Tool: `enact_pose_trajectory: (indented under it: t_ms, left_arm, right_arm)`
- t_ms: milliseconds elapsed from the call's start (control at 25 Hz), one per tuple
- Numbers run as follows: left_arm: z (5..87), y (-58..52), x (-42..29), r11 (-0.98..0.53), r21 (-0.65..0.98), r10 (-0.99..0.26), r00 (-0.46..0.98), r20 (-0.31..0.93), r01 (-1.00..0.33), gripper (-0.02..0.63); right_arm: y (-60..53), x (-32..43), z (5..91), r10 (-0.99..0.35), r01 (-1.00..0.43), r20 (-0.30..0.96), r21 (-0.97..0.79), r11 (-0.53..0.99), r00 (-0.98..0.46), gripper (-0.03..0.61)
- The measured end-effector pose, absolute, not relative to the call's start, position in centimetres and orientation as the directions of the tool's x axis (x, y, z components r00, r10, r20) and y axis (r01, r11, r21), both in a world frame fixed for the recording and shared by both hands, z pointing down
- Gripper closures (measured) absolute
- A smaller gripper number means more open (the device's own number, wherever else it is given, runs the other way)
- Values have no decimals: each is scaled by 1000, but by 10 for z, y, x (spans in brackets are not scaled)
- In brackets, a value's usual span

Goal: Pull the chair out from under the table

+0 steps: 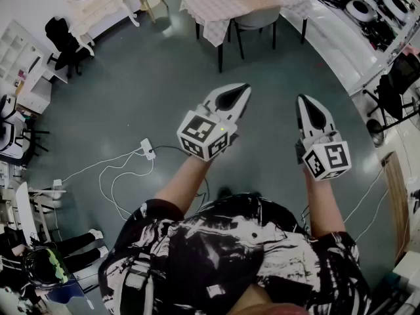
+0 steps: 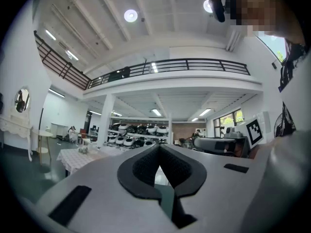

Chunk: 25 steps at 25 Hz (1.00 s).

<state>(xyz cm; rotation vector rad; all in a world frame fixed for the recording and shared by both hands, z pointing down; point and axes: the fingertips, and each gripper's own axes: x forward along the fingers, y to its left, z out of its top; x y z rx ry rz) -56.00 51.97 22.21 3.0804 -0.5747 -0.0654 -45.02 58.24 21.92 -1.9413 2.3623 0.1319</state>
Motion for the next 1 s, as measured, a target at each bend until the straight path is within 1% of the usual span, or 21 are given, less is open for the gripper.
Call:
enact_pose_trajectory:
  t_ms: [200,520,600,680,720,760,800,840,920,1000]
  left_arm:
    - [220,517,-550,-933,13,-359,933,-41,-358,614]
    - [219,515,-557,-933,20,-360,932,-40,-360,614]
    - [219,514,-557,-933,22,-361,932,-39,-360,614]
    - [220,515,-557,-932,23,-362,931,-39,-362,614]
    - [221,515,-557,-932,23,-364,931,-39,-363,614]
    - [222,515,-557,-931,23,-365,930,-40,-364,614]
    - [223,515,-558,-931,24,-366,930,-41,-365,614]
    - [223,515,-559,-930,25,-368,929,-41,-367,614]
    - [223,515,-560,-929,27,-370,928,-42,-370,614]
    - [221,513,-558,-928,29,-373,927,-42,-372,614]
  right_arm:
    - [579,-440,218,-973,-980,-117,15,196,-197,580]
    - [577,-447,215,-973,-979,-115,15,202,-202,580]
    - [577,-447,212,-966,-975,-135,-4,224,-221,580]
    - [578,-448,205,-945,-960,-191,-41,277,-264,578]
    - [579,-448,200,-930,-951,-236,-58,303,-281,448]
    - [580,-446,192,-912,-947,-295,-65,315,-284,168]
    - [583,-443,182,-894,-949,-358,-57,309,-270,66]
    - [587,-440,174,-878,-957,-409,-35,287,-249,3]
    - [592,-438,165,-867,-970,-445,14,244,-224,3]
    - [590,-436,162,-871,-972,-436,33,235,-225,2]
